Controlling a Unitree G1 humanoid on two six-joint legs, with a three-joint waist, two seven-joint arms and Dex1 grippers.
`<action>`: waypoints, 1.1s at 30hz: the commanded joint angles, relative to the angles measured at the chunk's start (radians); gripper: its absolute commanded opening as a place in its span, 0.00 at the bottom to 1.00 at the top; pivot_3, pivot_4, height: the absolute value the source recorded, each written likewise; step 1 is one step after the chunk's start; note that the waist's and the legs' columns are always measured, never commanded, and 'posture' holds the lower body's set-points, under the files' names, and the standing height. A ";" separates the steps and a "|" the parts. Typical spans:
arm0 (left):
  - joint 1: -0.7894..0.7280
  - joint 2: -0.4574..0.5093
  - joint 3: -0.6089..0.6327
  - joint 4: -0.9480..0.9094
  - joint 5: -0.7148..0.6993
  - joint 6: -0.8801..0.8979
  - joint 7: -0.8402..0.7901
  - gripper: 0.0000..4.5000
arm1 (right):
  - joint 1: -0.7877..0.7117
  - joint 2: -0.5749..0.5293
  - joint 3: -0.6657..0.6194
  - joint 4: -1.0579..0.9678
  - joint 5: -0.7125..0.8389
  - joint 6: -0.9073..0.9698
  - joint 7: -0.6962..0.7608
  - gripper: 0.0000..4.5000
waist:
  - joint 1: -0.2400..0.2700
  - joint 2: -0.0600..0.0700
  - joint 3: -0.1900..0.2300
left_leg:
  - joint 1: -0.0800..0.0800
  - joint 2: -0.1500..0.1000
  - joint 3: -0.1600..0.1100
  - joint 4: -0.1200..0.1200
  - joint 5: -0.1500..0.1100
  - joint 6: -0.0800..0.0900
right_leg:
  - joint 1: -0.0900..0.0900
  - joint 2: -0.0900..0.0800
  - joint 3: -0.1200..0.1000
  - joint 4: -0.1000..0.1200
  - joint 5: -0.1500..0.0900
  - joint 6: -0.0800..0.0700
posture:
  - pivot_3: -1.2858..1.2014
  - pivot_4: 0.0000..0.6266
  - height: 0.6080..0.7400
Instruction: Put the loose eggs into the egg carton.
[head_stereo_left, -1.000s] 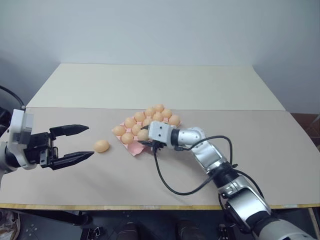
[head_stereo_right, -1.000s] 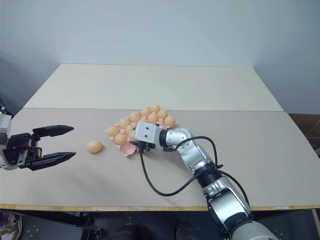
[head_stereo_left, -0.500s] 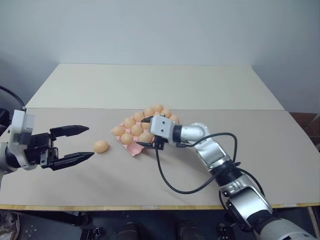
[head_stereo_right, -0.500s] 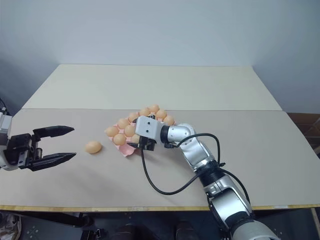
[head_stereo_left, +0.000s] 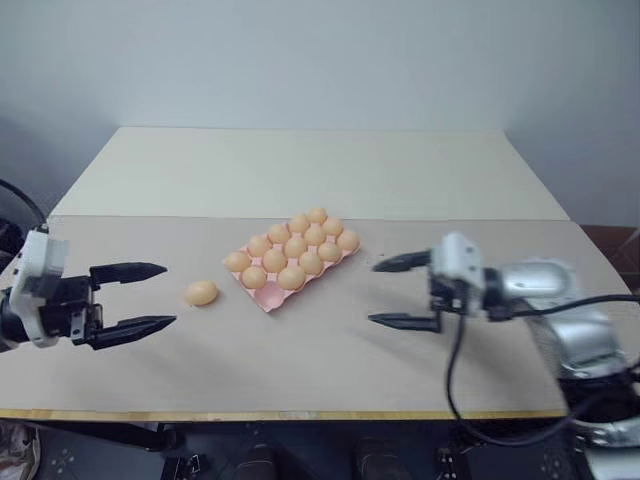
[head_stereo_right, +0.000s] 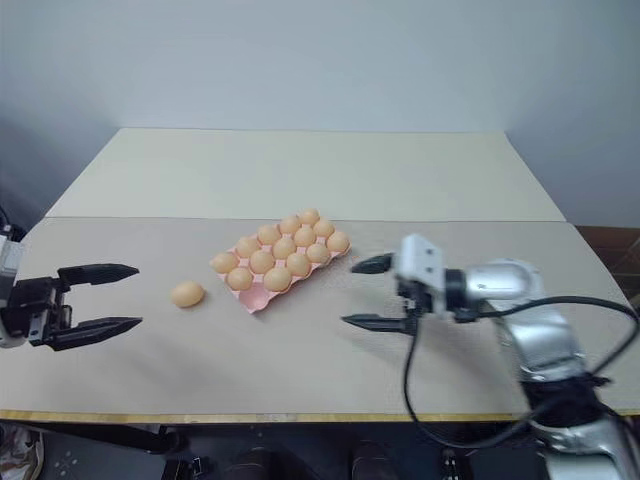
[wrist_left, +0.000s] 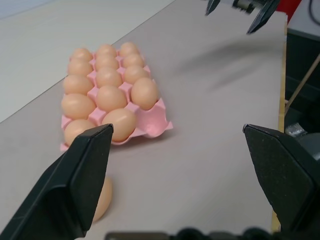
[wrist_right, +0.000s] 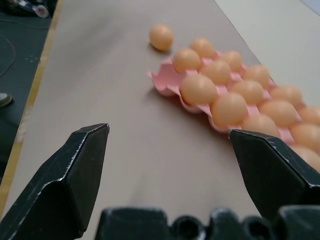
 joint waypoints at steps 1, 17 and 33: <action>0.021 0.025 0.049 0.009 0.012 -0.025 -0.019 1.00 | 0.036 -0.053 -0.094 -0.069 0.085 0.026 0.021 0.99 | -0.001 0.000 0.000 | 0.000 0.000 0.000 0.000 0.000 0.000 | 0.000 0.000 0.000 0.000 0.000 0.000 | 0.52 0.24 1.00; -0.006 0.000 -0.036 0.088 0.176 0.019 0.238 1.00 | 0.044 -0.071 -0.094 -0.120 0.132 0.046 -0.041 0.99 | 0.005 0.000 0.000 | 0.000 0.000 0.000 0.000 0.000 0.000 | 0.000 0.000 0.000 0.000 0.000 0.000 | 0.52 0.24 1.00; -0.277 -0.135 -0.334 0.308 0.355 -0.129 0.317 1.00 | -0.001 -0.073 -0.074 -0.178 0.176 0.177 -0.141 0.99 | 0.008 0.000 0.000 | -0.001 0.000 0.000 0.000 0.000 0.000 | 0.000 0.000 0.000 0.000 0.000 0.000 | 0.52 0.24 1.00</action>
